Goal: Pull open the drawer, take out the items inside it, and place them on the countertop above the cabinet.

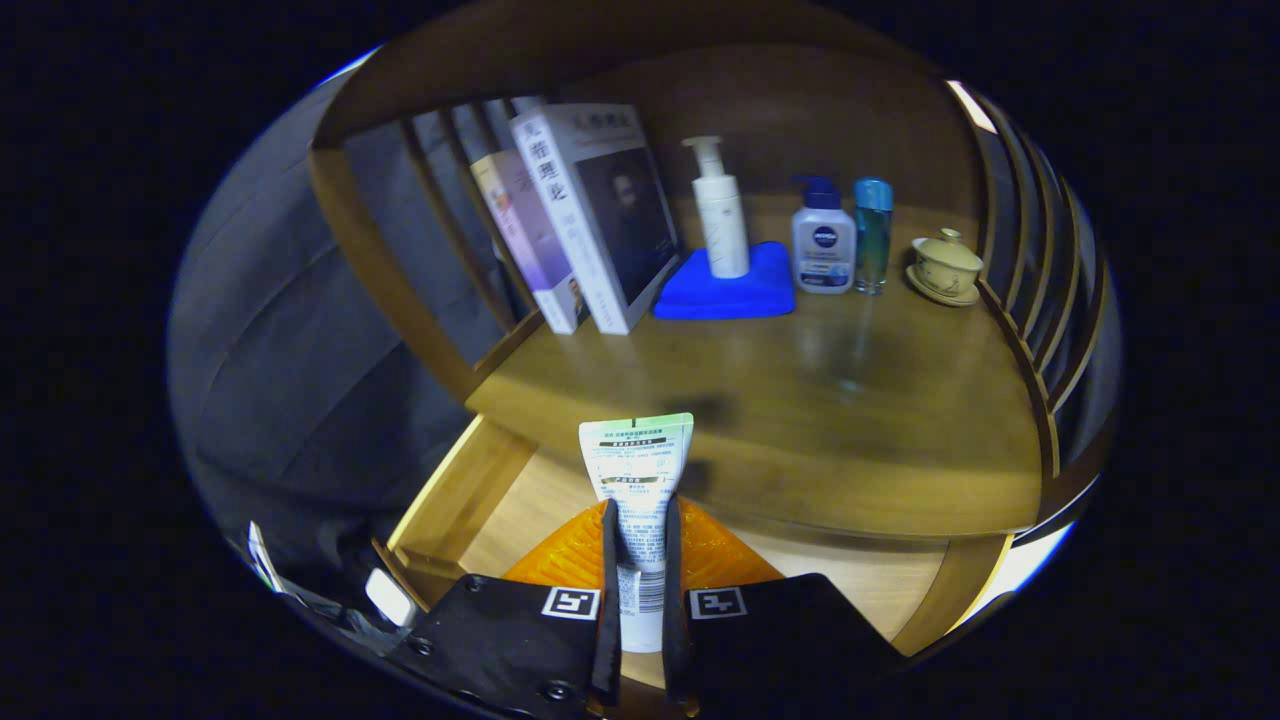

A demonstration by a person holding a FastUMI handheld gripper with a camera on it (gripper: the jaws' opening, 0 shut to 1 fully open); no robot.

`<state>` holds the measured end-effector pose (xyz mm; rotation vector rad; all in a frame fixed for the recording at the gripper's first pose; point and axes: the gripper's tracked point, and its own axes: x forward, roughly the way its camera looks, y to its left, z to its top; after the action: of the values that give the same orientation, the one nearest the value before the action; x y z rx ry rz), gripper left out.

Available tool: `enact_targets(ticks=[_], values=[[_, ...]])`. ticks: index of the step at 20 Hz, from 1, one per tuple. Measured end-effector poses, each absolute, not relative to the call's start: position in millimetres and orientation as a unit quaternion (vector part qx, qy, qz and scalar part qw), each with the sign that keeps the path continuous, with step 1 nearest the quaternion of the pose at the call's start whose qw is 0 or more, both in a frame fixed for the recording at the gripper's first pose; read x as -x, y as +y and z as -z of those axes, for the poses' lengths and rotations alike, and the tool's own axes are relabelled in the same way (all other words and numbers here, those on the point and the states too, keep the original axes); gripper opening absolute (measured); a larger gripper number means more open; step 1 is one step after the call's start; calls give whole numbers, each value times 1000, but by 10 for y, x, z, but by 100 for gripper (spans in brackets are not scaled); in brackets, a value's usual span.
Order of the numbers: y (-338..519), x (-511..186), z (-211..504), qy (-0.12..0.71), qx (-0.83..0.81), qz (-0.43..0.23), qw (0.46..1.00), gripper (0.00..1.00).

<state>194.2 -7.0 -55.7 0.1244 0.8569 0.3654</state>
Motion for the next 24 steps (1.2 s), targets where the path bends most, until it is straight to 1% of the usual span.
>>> enact_targets(ticks=[5, 8, 11, 13, 16, 19, 20, 21, 23, 24], values=[[-290, -2446, 468, 404, -129, -102, 900, 18], [-311, -2698, 466, 400, -170, -78, 897, 18], [-339, -2834, 562, 409, -168, -66, 894, 18], [-309, -2900, 610, 412, -179, -60, 891, 21], [-232, -3014, 635, 410, -204, -58, 887, 22], [-203, -3094, 615, 391, -202, -57, 896, 31], [-206, -3111, 540, 381, -203, -60, 900, 26], [-183, -3124, 540, 374, -204, -59, 903, 26], [-150, -3108, 439, 356, -196, -67, 911, 38], [-139, -3083, 367, 343, -181, -72, 919, 53]])
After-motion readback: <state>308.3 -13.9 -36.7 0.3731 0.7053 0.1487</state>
